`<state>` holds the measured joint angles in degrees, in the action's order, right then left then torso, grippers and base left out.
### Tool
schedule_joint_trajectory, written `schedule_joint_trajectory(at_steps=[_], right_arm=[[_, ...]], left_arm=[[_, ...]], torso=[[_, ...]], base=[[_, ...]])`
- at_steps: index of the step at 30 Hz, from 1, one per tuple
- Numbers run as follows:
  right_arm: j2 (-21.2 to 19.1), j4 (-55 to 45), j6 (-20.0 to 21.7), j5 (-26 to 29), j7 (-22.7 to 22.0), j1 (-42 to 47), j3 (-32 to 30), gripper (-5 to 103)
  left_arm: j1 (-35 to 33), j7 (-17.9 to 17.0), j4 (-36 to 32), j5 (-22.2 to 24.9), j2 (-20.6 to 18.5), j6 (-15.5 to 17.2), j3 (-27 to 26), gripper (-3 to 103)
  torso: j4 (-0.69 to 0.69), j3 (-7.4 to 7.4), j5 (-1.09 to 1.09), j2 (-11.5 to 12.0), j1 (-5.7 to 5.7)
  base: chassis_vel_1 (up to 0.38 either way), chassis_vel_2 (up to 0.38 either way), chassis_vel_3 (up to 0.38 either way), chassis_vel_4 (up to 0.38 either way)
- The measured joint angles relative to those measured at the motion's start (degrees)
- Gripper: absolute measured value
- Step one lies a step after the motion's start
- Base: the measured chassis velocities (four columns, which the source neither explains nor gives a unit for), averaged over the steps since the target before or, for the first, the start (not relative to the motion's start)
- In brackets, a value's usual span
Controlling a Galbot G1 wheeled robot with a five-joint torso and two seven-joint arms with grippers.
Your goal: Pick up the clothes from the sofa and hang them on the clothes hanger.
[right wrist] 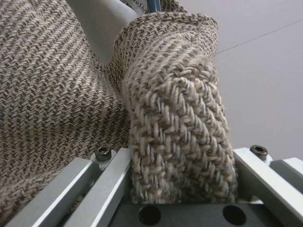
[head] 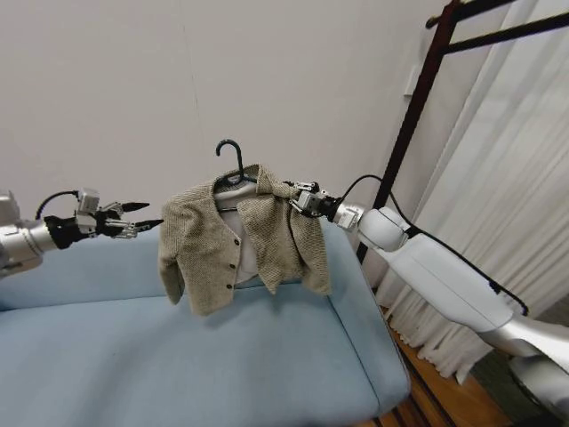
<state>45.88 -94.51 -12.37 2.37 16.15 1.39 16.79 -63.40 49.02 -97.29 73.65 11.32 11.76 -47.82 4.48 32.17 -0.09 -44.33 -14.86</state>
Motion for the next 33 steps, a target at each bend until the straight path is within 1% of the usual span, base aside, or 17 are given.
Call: schedule_joint_trajectory(at_steps=[2,4,5,7,8,9,12,16,17,20,21,22,25,27,29,32,33], right_arm=[[0.64,0.19,0.05,-0.36,0.02,0.48,-0.57,12],[1.26,0.29,0.48,-0.59,0.07,0.66,-1.41,12],[1.26,0.29,0.48,-0.59,0.07,0.66,-1.41,12],[1.88,0.52,1.10,-0.63,0.26,0.53,-2.12,12],[2.13,0.79,1.31,-0.63,0.45,0.12,-2.33,12],[2.13,0.79,1.31,-0.63,0.45,0.12,-2.33,12],[2.29,1.54,2.02,-0.08,0.91,-0.87,-2.70,12],[2.09,1.72,3.00,0.92,1.11,-1.15,-2.91,12],[2.05,1.72,3.50,1.27,1.12,-1.18,-3.15,12],[2.08,1.43,4.83,1.75,1.12,-1.17,-3.81,12],[2.08,1.43,4.83,1.75,1.12,-1.17,-3.81,12],[1.90,1.11,5.41,2.09,1.10,-1.13,-3.89,12],[0.67,0.27,6.22,2.50,1.03,-1.06,-3.78,12],[0.05,-0.02,6.40,2.69,0.99,-1.02,-3.56,12],[-0.91,-0.30,6.53,3.00,0.97,-0.99,-3.27,12],[-1.82,-0.54,6.65,3.10,0.97,-0.92,-3.15,12],[-1.82,-0.54,6.65,3.10,0.97,-0.92,-3.15,12]], left_arm=[[0.38,2.64,0.74,-0.11,0.85,-0.77,0.83,100],[0.45,3.04,0.23,-1.41,3.17,-1.25,1.30,100],[0.45,3.04,0.23,-1.41,3.17,-1.25,1.30,100],[0.52,1.95,-1.00,-3.78,6.79,-2.17,1.49,100],[0.57,0.97,-2.02,-5.66,9.52,-2.74,1.50,100],[0.57,0.97,-2.02,-5.66,9.52,-2.74,1.50,100],[0.40,-1.51,-5.10,-9.88,15.58,-4.02,1.29,100],[0.46,-4.99,-7.13,-12.45,19.57,-5.58,1.73,100],[1.12,-5.81,-7.06,-13.73,21.33,-6.49,2.48,100],[3.33,-6.60,-6.04,-14.75,25.33,-7.16,4.94,100],[3.33,-6.60,-6.04,-14.75,25.33,-7.16,4.94,100],[4.97,-6.97,-5.06,-15.03,27.61,-7.34,6.52,100],[9.63,-7.58,-3.09,-15.41,31.77,-7.42,10.66,100],[11.58,-7.88,-2.50,-15.43,32.63,-7.42,12.21,100],[15.90,-8.42,-1.68,-14.94,33.21,-7.33,15.15,100],[22.17,-8.90,-1.85,-12.16,32.20,-6.31,18.08,100],[22.17,-8.90,-1.85,-12.16,32.20,-6.31,18.08,100]], torso=[[-0.02,0.00,-0.03,0.00,0.00],[-0.04,0.00,-0.01,0.00,0.00],[-0.04,0.00,-0.01,0.00,0.00],[-0.03,0.00,0.00,0.00,0.00],[-0.03,0.00,0.01,0.00,0.00],[-0.03,0.00,0.01,0.00,0.00],[-0.02,0.00,0.02,0.00,0.00],[-0.01,0.00,-0.02,0.00,0.00],[-0.02,0.00,-0.02,0.00,0.01],[-0.03,0.00,-0.01,0.00,0.01],[-0.03,0.00,-0.01,0.00,0.01],[-0.04,0.00,0.01,0.00,0.00],[-0.02,0.00,0.02,0.00,0.00],[-0.01,0.00,0.02,0.00,0.00],[0.01,0.00,-0.01,0.00,0.00],[0.01,0.00,0.00,0.00,-0.01],[0.01,0.00,0.00,0.00,-0.01]], base=[[0.000,0.000,0.000,0.000],[0.000,0.000,0.000,0.000],[0.000,0.000,0.000,0.000],[0.000,0.000,0.000,0.000],[0.000,0.000,0.000,0.000],[0.000,0.000,0.000,0.000],[0.000,0.000,0.000,0.000],[0.000,0.000,0.000,0.000],[0.000,0.000,0.000,0.000],[0.000,0.000,0.000,0.000],[0.000,0.000,0.000,0.000],[0.000,0.000,0.000,0.000],[0.000,0.000,0.000,0.000],[0.000,0.000,0.000,0.000],[0.000,0.000,0.000,0.000],[0.000,0.000,0.000,0.000],[0.000,0.000,0.000,0.000]])
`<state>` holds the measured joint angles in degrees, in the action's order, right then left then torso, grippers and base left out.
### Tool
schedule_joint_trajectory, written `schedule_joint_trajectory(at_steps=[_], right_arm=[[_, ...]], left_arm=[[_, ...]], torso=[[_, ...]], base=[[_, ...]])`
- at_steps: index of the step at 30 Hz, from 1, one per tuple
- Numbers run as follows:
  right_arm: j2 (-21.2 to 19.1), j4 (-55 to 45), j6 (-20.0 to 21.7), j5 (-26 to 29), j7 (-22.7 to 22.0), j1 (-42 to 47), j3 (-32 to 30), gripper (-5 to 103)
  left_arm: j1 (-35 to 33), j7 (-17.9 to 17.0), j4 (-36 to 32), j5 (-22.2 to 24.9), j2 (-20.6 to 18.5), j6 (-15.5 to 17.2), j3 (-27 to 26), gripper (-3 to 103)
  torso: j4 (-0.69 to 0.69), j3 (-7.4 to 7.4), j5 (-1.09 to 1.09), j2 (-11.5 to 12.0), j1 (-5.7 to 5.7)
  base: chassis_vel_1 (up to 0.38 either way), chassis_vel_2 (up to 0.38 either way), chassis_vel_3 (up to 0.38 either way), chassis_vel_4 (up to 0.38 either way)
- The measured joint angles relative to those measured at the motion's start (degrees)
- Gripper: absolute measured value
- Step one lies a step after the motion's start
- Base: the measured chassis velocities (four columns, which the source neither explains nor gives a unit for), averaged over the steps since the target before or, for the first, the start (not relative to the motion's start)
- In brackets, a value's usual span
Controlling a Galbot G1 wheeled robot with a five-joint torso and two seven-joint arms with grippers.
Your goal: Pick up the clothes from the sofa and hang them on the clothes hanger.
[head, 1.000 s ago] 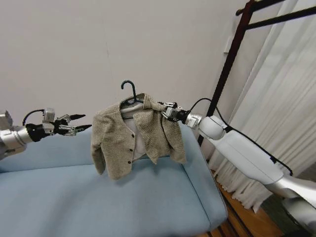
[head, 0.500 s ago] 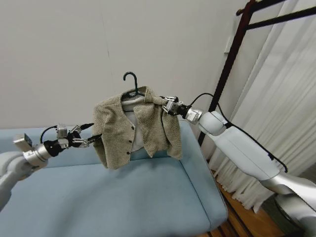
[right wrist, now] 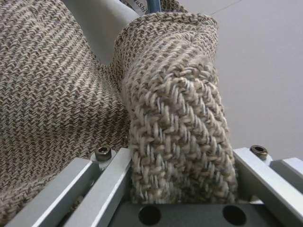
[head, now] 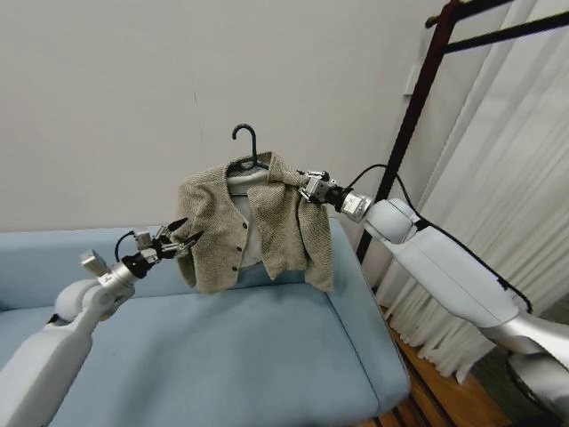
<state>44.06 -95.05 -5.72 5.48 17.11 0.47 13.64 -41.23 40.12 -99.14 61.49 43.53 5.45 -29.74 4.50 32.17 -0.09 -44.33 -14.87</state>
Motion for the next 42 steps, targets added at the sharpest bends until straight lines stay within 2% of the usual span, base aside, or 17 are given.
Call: schedule_joint_trajectory(at_steps=[5,12,15,16,17,18,20,21,23,24,26,28,29,30,32,34,42], right_arm=[[-0.43,-0.15,0.06,0.07,0.00,0.05,0.52,12],[0.69,0.73,-0.01,0.06,0.04,-0.62,0.71,12],[0.74,1.06,-0.11,0.10,0.05,-1.47,0.84,12],[0.42,1.23,-0.31,0.30,0.11,-1.91,1.01,12],[0.23,1.29,-0.47,0.40,0.15,-2.04,1.05,12],[0.23,1.29,-0.47,0.40,0.15,-2.04,1.05,12],[-0.50,1.33,-0.89,0.74,0.18,-2.19,1.05,12],[-0.74,1.28,-0.95,0.88,0.18,-2.19,1.05,12],[-1.80,0.95,-1.29,1.38,0.22,-2.18,1.04,11],[-1.80,0.95,-1.29,1.38,0.22,-2.18,1.04,11],[-2.25,0.85,-1.63,1.54,0.28,-2.11,0.97,11],[-2.97,0.63,-2.07,1.79,0.33,-2.00,0.88,11],[-3.14,0.51,-2.23,1.82,0.34,-2.00,0.88,11],[-3.14,0.51,-2.23,1.82,0.34,-2.00,0.88,11],[-3.52,0.23,-2.71,1.83,0.43,-2.14,0.91,11],[-3.75,0.08,-3.22,1.83,0.53,-2.49,1.11,11],[-4.67,-0.52,-3.84,2.43,0.56,-2.83,1.42,11]], left_arm=[[8.33,-0.52,-2.25,6.96,-8.57,2.10,4.16,100],[21.96,-1.57,3.89,12.60,-14.21,4.18,13.20,100],[29.97,-1.99,7.59,13.32,-14.47,7.78,19.46,100],[34.80,-3.00,9.36,13.01,-14.51,12.03,23.98,100],[36.78,-3.49,9.95,12.88,-14.62,14.18,25.86,100],[36.78,-3.49,9.95,12.88,-14.62,14.18,25.86,100],[42.21,-3.30,11.81,12.70,-15.35,18.11,31.34,100],[43.77,-2.60,12.40,12.69,-15.61,18.80,32.82,100],[51.87,0.25,14.66,12.72,-16.72,20.26,41.67,100],[51.87,0.25,14.66,12.72,-16.72,20.26,41.67,100],[56.20,2.87,16.24,12.46,-16.84,20.34,46.84,100],[64.74,11.44,20.79,10.54,-15.97,19.89,56.35,100],[66.90,14.17,22.32,9.35,-15.45,19.16,58.48,100],[66.90,14.17,22.32,9.35,-15.45,19.16,58.48,100],[72.08,20.37,26.54,5.00,-13.28,17.24,62.86,100],[75.09,22.85,29.35,3.45,-10.95,16.88,64.93,100],[81.67,26.05,33.48,2.73,-6.35,16.26,74.00,100]], torso=[[-0.06,0.00,-0.01,0.00,0.02],[-0.06,-0.01,0.01,0.00,0.01],[-0.03,0.00,0.01,0.00,0.01],[-0.02,0.00,0.03,0.00,0.01],[-0.01,0.00,0.03,0.00,0.00],[-0.01,0.00,0.03,0.00,0.00],[0.00,0.00,0.01,0.00,0.00],[0.00,0.00,0.00,0.00,0.00],[-0.05,-0.01,-0.01,0.00,0.01],[-0.05,-0.01,-0.01,0.00,0.01],[-0.05,-0.01,0.00,0.00,0.01],[-0.04,-0.01,0.01,0.00,0.01],[-0.03,-0.01,0.00,0.00,0.00],[-0.03,-0.01,0.00,0.00,0.00],[-0.03,-0.01,0.00,0.00,0.00],[-0.03,-0.01,0.00,0.00,0.01],[-0.01,-0.01,0.00,0.00,0.00]], base=[[0.000,0.000,0.000,0.000],[0.000,0.000,0.000,0.000],[0.000,0.000,0.000,0.000],[0.000,0.000,0.000,0.000],[0.000,0.000,0.000,0.000],[0.000,0.000,0.000,0.000],[0.000,0.000,0.000,0.000],[0.000,0.000,0.000,0.000],[0.000,0.000,0.000,0.000],[0.000,0.000,0.000,0.000],[0.000,0.000,0.000,0.000],[0.000,0.000,0.000,0.000],[0.000,0.000,0.000,0.000],[0.000,0.000,0.000,0.000],[0.000,0.000,0.000,0.000],[0.000,0.000,0.000,0.000],[0.000,0.000,0.000,0.000]])
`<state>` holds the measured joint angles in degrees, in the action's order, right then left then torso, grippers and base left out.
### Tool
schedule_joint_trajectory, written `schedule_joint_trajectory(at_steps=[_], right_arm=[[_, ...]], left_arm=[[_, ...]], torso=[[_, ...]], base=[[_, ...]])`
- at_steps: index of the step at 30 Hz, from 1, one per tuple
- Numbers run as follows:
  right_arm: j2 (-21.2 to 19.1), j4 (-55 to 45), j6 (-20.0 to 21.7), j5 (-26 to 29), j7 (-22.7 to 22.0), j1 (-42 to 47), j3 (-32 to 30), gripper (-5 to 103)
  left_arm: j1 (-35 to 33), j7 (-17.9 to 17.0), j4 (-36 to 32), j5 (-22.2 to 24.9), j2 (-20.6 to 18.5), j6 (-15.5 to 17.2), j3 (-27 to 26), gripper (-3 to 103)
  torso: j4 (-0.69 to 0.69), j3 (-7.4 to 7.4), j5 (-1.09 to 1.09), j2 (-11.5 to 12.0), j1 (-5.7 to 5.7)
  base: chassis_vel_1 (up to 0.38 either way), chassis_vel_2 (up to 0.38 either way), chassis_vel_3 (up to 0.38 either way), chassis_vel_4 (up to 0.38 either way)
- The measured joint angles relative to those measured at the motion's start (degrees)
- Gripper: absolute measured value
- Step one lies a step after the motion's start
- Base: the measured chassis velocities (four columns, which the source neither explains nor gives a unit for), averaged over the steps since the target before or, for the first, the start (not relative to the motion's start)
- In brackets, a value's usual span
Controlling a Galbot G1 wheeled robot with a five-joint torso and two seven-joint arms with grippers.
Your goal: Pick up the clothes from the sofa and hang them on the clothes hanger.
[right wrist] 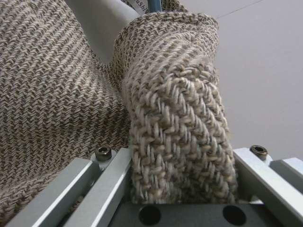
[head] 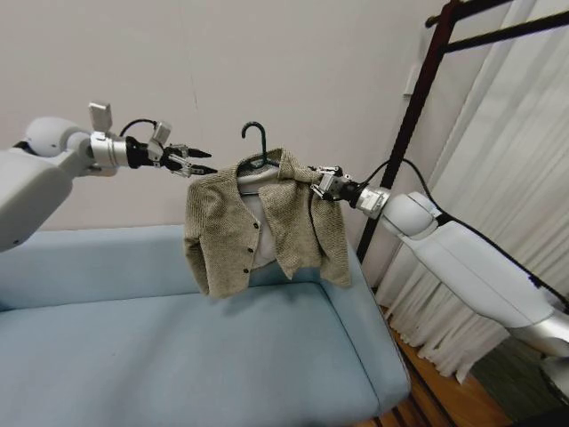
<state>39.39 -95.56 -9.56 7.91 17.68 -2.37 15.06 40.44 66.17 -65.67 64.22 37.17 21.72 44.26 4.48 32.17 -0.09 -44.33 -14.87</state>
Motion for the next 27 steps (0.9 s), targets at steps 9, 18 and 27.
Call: schedule_joint_trajectory(at_steps=[9,18,27], right_arm=[[-1.42,-0.94,-0.67,0.68,0.00,2.18,-1.28,11],[-1.73,-1.89,-0.67,1.05,-0.17,2.68,-1.50,11],[-2.08,-2.33,-0.55,1.40,-0.26,2.56,-1.50,11]], left_arm=[[2.99,0.65,0.85,0.92,2.53,-0.34,5.30,100],[3.99,1.90,-0.06,0.92,3.25,-0.50,8.03,75],[3.81,2.51,0.05,0.50,3.94,-0.84,8.63,43]], torso=[[-0.01,0.00,0.00,0.00,0.01],[-0.04,0.00,0.02,0.00,0.01],[-0.02,0.00,0.01,0.00,0.01]], base=[[0.000,0.000,0.000,0.000],[0.000,0.000,0.000,0.000],[0.000,0.000,0.000,0.000]])
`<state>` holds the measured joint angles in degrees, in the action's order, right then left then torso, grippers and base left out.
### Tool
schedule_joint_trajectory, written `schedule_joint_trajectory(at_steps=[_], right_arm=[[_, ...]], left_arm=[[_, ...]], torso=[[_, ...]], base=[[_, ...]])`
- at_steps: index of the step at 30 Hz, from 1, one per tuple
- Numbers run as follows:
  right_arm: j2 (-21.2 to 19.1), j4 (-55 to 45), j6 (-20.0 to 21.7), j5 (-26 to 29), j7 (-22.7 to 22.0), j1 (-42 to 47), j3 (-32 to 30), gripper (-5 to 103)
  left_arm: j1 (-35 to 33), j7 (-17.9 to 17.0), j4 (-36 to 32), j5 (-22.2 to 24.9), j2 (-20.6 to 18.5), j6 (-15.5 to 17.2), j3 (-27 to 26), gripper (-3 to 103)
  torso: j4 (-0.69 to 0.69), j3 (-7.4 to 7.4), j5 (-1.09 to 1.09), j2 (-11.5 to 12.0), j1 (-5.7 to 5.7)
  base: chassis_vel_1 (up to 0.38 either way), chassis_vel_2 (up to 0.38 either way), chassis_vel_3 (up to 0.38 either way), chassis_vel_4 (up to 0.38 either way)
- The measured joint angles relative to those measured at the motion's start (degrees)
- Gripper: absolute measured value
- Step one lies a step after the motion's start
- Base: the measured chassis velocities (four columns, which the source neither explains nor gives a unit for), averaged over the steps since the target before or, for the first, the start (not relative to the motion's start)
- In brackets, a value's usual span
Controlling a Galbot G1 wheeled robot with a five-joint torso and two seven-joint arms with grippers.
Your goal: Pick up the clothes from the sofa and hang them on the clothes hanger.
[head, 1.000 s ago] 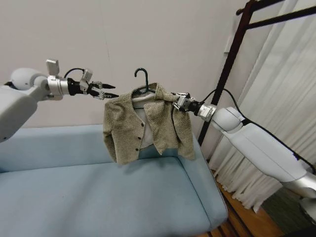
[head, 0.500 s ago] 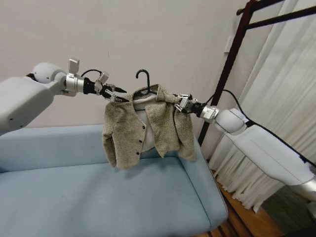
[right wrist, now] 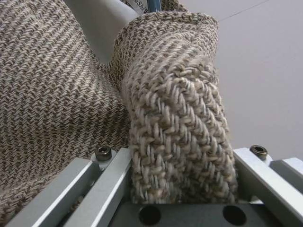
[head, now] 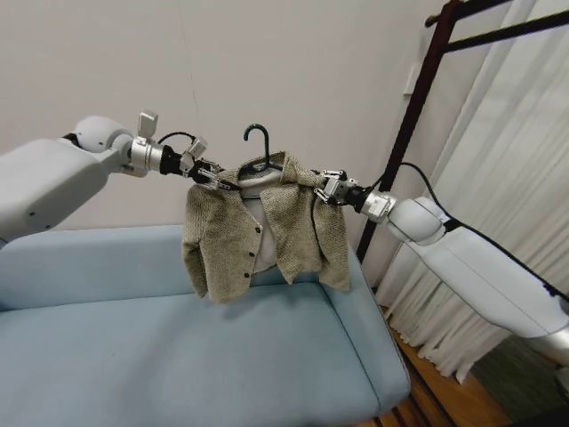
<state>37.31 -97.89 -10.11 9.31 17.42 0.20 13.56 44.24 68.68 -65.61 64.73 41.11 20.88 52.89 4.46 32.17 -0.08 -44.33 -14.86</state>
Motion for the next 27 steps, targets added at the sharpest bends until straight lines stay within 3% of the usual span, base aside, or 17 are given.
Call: schedule_joint_trajectory(at_steps=[9,17,19,21,25,27], right_arm=[[-0.34,-0.53,0.39,0.58,-0.38,0.00,0.26,11],[-0.69,-1.23,1.88,1.47,-1.55,0.00,0.85,10],[-0.92,-1.58,2.54,1.94,-2.95,0.02,1.04,20],[-0.99,-1.64,2.65,2.08,-3.24,0.04,1.11,20],[-1.53,-1.77,3.17,2.31,-4.71,0.16,1.31,41],[-1.60,-1.73,3.17,2.27,-4.77,0.16,1.29,41]], left_arm=[[0.02,0.38,0.44,-0.06,0.59,-0.33,-0.23,12],[0.02,0.41,-0.05,-0.03,0.65,-0.44,-0.50,11],[0.02,0.43,-0.08,-0.01,0.92,-0.47,-0.56,11],[0.02,0.43,-0.08,-0.01,0.98,-0.47,-0.58,11],[0.01,0.36,0.05,0.03,1.57,-0.48,-0.92,11],[0.01,0.33,0.10,0.04,1.66,-0.48,-0.96,11]], torso=[[0.00,0.00,-0.01,0.00,0.00],[0.00,0.00,-0.01,0.00,0.00],[0.01,0.00,0.00,0.00,0.00],[0.01,0.00,-0.01,0.00,0.00],[0.01,0.00,-0.01,-0.01,0.00],[0.01,0.00,-0.01,-0.01,0.00]], base=[[0.000,0.000,0.000,0.000],[0.000,0.000,0.000,0.000],[0.000,0.000,0.000,0.000],[0.000,0.000,0.000,0.000],[0.000,0.000,0.000,0.000],[0.000,0.000,0.000,0.000]])
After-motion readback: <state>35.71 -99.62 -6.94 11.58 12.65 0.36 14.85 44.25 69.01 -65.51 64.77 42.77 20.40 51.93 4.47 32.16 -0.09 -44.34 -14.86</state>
